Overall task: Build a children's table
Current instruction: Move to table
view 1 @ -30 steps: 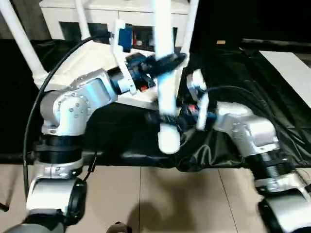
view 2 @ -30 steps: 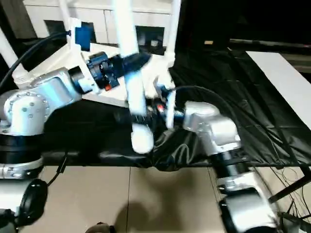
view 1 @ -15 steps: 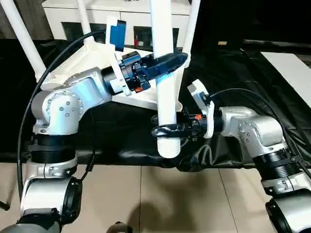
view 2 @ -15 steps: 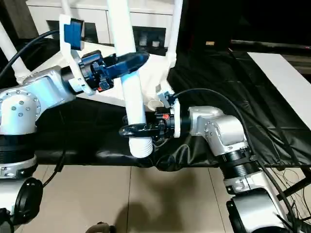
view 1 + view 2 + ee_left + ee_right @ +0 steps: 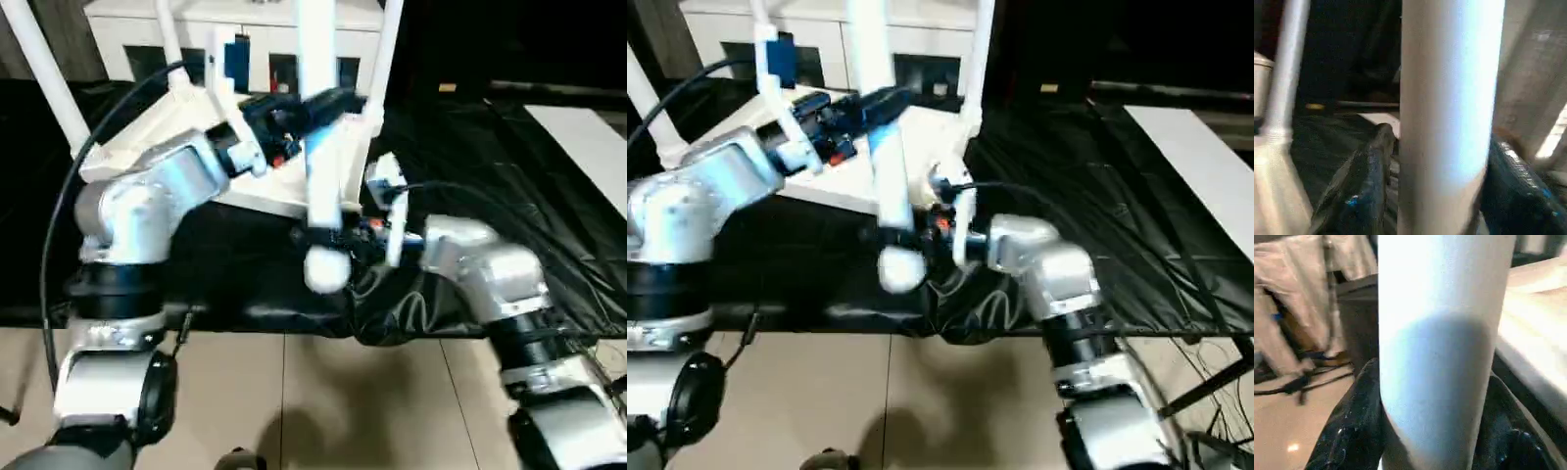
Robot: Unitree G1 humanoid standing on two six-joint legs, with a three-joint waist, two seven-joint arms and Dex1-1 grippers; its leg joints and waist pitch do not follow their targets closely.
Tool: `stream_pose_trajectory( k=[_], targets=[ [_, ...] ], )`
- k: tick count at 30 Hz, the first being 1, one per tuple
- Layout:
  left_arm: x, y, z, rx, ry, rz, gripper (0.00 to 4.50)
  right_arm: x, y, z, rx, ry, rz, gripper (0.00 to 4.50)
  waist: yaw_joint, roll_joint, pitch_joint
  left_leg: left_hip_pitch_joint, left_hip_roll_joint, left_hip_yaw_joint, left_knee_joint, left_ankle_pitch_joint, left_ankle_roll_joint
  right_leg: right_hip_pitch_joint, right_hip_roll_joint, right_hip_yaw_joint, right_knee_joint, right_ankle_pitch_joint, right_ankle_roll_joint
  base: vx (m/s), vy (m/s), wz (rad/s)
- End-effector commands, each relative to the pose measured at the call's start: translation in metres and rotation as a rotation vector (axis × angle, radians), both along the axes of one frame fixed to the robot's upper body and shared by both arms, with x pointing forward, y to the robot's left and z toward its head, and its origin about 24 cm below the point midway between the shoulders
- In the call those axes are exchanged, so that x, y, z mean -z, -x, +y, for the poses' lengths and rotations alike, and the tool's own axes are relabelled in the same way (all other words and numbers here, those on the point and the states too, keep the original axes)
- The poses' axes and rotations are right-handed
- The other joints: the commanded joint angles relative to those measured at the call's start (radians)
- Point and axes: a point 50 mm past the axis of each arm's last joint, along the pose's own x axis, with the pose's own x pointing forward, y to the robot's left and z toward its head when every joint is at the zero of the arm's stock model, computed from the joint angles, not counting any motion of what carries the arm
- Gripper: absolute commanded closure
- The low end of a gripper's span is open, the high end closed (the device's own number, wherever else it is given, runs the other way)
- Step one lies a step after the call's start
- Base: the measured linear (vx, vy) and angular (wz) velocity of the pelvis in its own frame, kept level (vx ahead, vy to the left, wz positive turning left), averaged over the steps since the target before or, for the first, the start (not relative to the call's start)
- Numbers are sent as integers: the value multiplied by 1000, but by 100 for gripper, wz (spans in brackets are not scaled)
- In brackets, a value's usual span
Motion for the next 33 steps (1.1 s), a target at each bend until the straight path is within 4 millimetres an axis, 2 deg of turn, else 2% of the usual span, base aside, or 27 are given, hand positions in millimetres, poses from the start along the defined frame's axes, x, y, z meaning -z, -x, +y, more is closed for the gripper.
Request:
stream_pose_trajectory(
  k=[1,6,7,10,13,16,17,20,26,27,28,33],
  targets=[
    [14,-4,-3,-115,-86,26,154,-15,-4,5,66,-25,-110,263,-2,4,-81,41,36,-15,-71,-168,-57,40,-73,37,-71,-60,-181,0,0,0],
    [22,-2,-13,-178,-174,10,152,-11,-9,11,161,-12,-127,264,-3,6,-82,41,35,-14,-71,-170,-49,41,-71,37,-71,-53,-181,0,0,0],
    [22,-1,-15,-175,-170,16,181,-10,-9,12,167,-2,-133,264,-4,5,-80,41,35,-13,-72,-185,-55,40,-71,37,-74,-68,-182,0,0,0],
    [25,-1,-15,-215,-176,38,194,-8,-11,13,205,9,-143,264,-4,8,-79,43,35,-14,-73,-203,-60,39,-70,38,-75,-88,-181,0,0,0],
    [24,-3,-14,-254,-166,35,229,-8,-13,13,236,5,-146,264,-6,4,-79,42,34,-14,-73,-208,-59,39,-71,39,-77,-98,-174,0,0,0],
    [22,-4,-12,-268,-145,31,233,-8,-16,12,263,10,-150,264,-6,5,-79,41,34,-15,-73,-205,-57,38,-70,38,-77,-94,-174,0,0,0],
    [21,-4,-11,-271,-137,32,250,-8,-17,12,267,11,-150,264,-6,4,-79,41,34,-15,-73,-205,-57,39,-70,38,-77,-93,-174,0,0,0],
    [20,-4,-11,-272,-132,33,263,-8,-18,11,277,16,-155,264,-6,5,-79,41,33,-14,-72,-195,-52,39,-69,38,-76,-75,-175,0,0,0],
    [18,1,-15,-184,-83,41,265,-10,-21,8,298,20,-169,264,-7,4,-79,41,33,-14,-72,-195,-49,39,-69,38,-75,-70,-181,0,0,0],
    [17,2,-17,-157,-81,32,265,-11,-19,8,261,-9,-151,229,-7,0,-78,41,32,-13,-72,-201,-45,39,-69,38,-77,-80,-180,0,0,0],
    [16,4,-18,-127,-81,26,265,-13,-18,8,224,-24,-148,208,-6,3,-78,42,33,-13,-72,-205,-43,38,-70,39,-77,-89,-179,0,0,0],
    [15,12,-25,44,-128,1,266,-19,-15,0,91,-51,-92,187,-6,5,-78,42,34,-14,-72,-201,-36,41,-67,37,-75,-77,-188,0,0,0]
  ],
)
